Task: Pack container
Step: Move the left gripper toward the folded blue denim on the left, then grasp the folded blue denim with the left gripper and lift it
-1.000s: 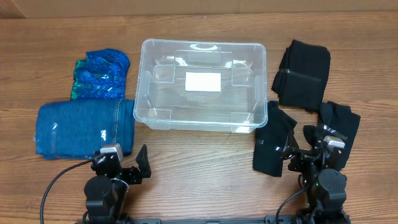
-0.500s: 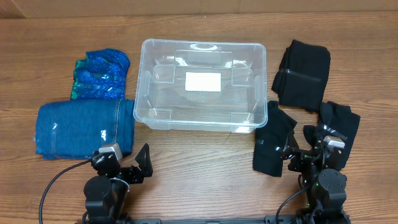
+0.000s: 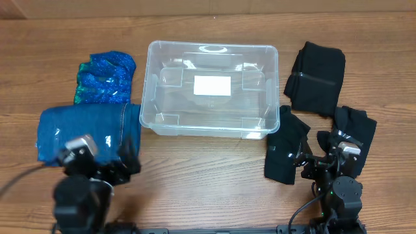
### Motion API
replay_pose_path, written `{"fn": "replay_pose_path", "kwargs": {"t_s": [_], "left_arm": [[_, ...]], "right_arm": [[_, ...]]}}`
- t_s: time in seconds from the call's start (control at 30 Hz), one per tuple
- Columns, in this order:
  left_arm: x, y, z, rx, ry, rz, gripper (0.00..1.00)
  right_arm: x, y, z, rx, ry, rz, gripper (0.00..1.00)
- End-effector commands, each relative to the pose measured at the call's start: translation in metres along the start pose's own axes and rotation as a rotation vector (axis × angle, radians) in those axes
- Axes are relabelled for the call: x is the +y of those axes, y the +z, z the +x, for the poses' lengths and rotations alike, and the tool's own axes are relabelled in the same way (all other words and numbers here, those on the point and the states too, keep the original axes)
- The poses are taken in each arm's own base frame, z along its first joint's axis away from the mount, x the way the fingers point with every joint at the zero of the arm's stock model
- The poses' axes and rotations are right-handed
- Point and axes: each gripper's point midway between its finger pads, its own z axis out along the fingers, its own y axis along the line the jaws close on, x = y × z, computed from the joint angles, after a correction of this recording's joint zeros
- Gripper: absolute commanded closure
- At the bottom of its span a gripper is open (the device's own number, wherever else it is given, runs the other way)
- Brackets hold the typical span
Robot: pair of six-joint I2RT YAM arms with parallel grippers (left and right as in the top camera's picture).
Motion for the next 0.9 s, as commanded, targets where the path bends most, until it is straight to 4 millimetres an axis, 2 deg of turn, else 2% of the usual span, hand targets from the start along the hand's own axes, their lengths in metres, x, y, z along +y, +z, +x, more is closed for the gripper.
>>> {"fn": "replay_pose_path", "kwargs": {"t_s": [0.0, 0.07, 0.13, 0.17, 0.3, 0.37, 0.43, 0.5, 0.63, 0.7, 0.8, 0.87], "left_arm": [[-0.018, -0.005, -0.067, -0.023, 0.262, -0.036, 0.00], [0.017, 0.006, -0.090, -0.021, 0.198, -0.268, 0.00], [0.059, 0.027, -0.082, 0.109, 0.108, -0.441, 0.00], [0.088, 0.043, -0.073, 0.192, 0.002, -0.501, 0.00], [0.164, 0.081, -0.059, 0.341, -0.244, -0.510, 0.00], [0.202, 0.093, -0.049, 0.408, -0.280, -0.511, 0.04], [0.228, 0.108, -0.036, 0.450, -0.279, -0.490, 0.04], [0.243, 0.133, -0.027, 0.469, -0.238, -0.364, 0.01], [0.272, 0.160, -0.001, 0.532, -0.194, -0.265, 0.00], [0.274, 0.178, 0.013, 0.544, -0.182, -0.172, 0.00], [0.286, 0.198, 0.046, 0.602, -0.222, -0.143, 0.00], [0.277, 0.214, 0.074, 0.645, -0.292, -0.057, 0.06]], "right_arm": [[-0.001, 0.000, 0.000, -0.004, 0.005, 0.005, 0.00], [-0.001, 0.000, 0.000, -0.004, 0.005, 0.005, 0.00], [-0.001, 0.000, 0.000, -0.004, 0.005, 0.005, 0.00], [-0.001, 0.000, 0.000, -0.004, 0.005, 0.005, 0.00], [-0.001, 0.000, 0.000, -0.004, 0.005, 0.005, 0.00], [-0.001, 0.000, 0.000, -0.004, 0.005, 0.005, 0.00], [-0.001, 0.000, 0.000, -0.004, 0.005, 0.005, 0.00], [-0.001, 0.000, 0.000, -0.004, 0.005, 0.005, 0.00], [-0.001, 0.000, 0.000, -0.004, 0.005, 0.005, 0.00], [-0.001, 0.000, 0.000, -0.004, 0.005, 0.005, 0.00], [-0.001, 0.000, 0.000, -0.004, 0.005, 0.005, 0.00], [-0.001, 0.000, 0.000, -0.004, 0.005, 0.005, 0.00]]}}
